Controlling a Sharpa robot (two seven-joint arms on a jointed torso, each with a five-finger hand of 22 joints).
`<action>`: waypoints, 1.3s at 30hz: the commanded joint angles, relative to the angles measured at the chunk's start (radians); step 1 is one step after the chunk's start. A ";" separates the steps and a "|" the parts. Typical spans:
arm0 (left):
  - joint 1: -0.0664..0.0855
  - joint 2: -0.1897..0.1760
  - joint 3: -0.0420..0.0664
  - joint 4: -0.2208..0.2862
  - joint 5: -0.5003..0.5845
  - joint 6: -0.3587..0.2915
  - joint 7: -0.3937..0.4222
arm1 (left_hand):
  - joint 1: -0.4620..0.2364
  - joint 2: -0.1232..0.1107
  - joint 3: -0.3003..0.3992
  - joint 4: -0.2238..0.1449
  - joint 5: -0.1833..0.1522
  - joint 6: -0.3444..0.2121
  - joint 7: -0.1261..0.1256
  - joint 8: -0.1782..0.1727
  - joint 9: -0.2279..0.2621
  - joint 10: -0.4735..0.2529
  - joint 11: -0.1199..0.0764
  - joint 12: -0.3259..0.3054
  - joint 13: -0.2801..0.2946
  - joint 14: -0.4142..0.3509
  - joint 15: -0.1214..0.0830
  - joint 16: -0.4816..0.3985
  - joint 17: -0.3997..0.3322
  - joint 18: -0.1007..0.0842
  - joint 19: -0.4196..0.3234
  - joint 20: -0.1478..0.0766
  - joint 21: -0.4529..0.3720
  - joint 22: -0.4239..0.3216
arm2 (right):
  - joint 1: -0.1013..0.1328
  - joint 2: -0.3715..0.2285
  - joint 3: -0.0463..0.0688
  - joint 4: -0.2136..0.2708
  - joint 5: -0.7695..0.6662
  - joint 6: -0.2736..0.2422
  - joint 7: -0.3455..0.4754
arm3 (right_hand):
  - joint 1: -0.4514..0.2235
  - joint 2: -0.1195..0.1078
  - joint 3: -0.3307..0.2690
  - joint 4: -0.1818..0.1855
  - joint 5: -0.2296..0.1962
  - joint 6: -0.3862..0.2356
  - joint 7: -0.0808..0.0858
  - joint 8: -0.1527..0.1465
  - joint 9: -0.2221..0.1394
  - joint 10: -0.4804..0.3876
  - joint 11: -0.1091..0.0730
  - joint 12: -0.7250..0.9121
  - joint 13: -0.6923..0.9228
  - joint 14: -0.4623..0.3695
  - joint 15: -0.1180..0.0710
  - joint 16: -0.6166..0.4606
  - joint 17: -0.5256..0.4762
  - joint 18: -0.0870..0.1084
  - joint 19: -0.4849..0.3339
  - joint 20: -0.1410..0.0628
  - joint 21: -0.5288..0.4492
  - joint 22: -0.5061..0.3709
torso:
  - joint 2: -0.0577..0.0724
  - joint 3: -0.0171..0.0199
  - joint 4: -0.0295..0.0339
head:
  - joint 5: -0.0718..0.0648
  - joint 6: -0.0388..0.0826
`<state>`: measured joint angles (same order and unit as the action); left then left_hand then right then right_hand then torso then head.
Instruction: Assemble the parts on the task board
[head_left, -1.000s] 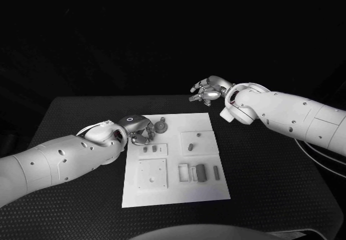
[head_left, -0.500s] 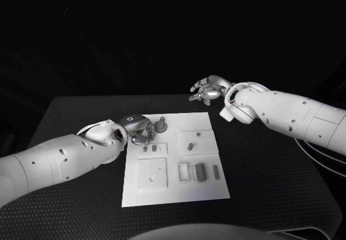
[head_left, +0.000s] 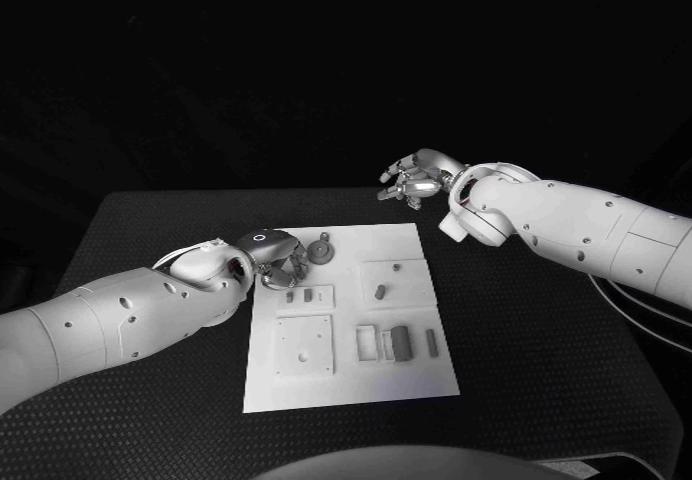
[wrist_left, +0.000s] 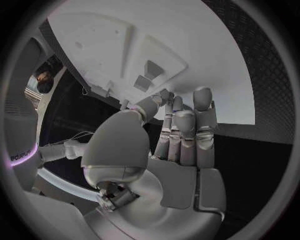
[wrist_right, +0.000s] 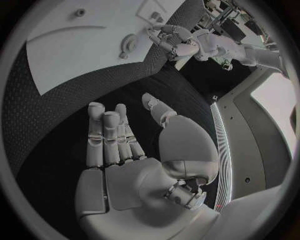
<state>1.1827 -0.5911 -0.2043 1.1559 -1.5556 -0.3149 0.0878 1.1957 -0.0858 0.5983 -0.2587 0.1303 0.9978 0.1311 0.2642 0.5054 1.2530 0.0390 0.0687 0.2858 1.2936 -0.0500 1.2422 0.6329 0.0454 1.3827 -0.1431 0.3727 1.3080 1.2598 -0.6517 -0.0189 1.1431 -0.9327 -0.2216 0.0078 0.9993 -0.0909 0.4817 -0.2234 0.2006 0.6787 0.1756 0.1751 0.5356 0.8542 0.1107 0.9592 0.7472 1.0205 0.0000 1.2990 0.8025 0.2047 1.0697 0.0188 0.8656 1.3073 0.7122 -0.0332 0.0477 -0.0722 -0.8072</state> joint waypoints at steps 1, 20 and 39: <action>-0.002 0.003 -0.002 -0.007 -0.012 0.021 -0.010 | 0.011 0.002 0.005 0.001 0.006 0.005 0.004 0.003 0.001 0.021 0.017 0.004 -0.001 -0.003 -0.007 -0.006 -0.002 0.080 0.000 -0.008 -0.002 0.018 | 0.000 0.001 0.000 0.001 -0.006 0.012 0.004 | -0.003 0.005 0.001 -0.005 0.003 -0.001 0.045 0.004 -0.001 -0.006 -0.003 0.007 -0.001 -0.006 -0.002 0.004 -0.001 0.057 0.000 -0.006 -0.003 0.017 | 0.000 -0.0005 0.0009 | -0.001 0.000; -0.012 0.021 -0.004 -0.032 -0.004 0.017 -0.001 | 0.011 0.006 0.006 0.003 0.006 0.006 0.004 0.004 0.001 0.023 0.017 0.004 0.000 -0.003 -0.008 -0.007 -0.003 0.079 0.001 -0.009 -0.003 0.018 | 0.000 -0.001 0.000 0.001 -0.006 0.013 0.004 | -0.003 0.005 0.001 -0.005 0.003 -0.001 0.045 0.005 -0.002 -0.006 -0.003 0.008 -0.002 -0.006 -0.002 0.004 -0.001 0.057 0.000 -0.006 -0.003 0.017 | 0.000 0.0008 0.0000 | -0.005 0.002; -0.012 0.016 -0.004 -0.031 0.028 0.012 -0.005 | -0.007 -0.036 -0.015 -0.001 0.001 -0.077 0.018 -0.037 -0.022 -0.041 0.033 -0.009 -0.012 -0.018 0.008 -0.006 -0.004 0.077 -0.009 -0.001 -0.016 0.018 | 0.000 -0.003 0.000 0.002 -0.006 0.020 0.003 | -0.003 0.005 0.001 -0.005 0.003 -0.001 0.045 0.005 -0.002 -0.006 -0.003 0.008 -0.003 -0.006 -0.002 0.004 -0.002 0.057 0.000 -0.006 -0.004 0.017 | 0.000 -0.0004 0.0007 | -0.005 0.003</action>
<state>1.1715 -0.5768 -0.2086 1.1241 -1.5383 -0.3146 0.0910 1.1895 -0.1140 0.5885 -0.2606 0.1306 0.9296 0.1492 0.2313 0.4850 1.2219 0.0729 0.0645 0.2757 1.2803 -0.0435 1.2422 0.6302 0.0438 1.3794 -0.1435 0.3601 1.3075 1.2598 -0.6545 -0.0189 1.1436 -0.9328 -0.2199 0.0077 0.9993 -0.0910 0.4817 -0.2234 0.2006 0.6780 0.1800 0.1750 0.5348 0.8542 0.1107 0.9633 0.7453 1.0205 0.0000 1.2989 0.8017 0.2050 1.0683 0.0201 0.8656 1.3073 0.7122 -0.0331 0.0484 -0.0774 -0.8044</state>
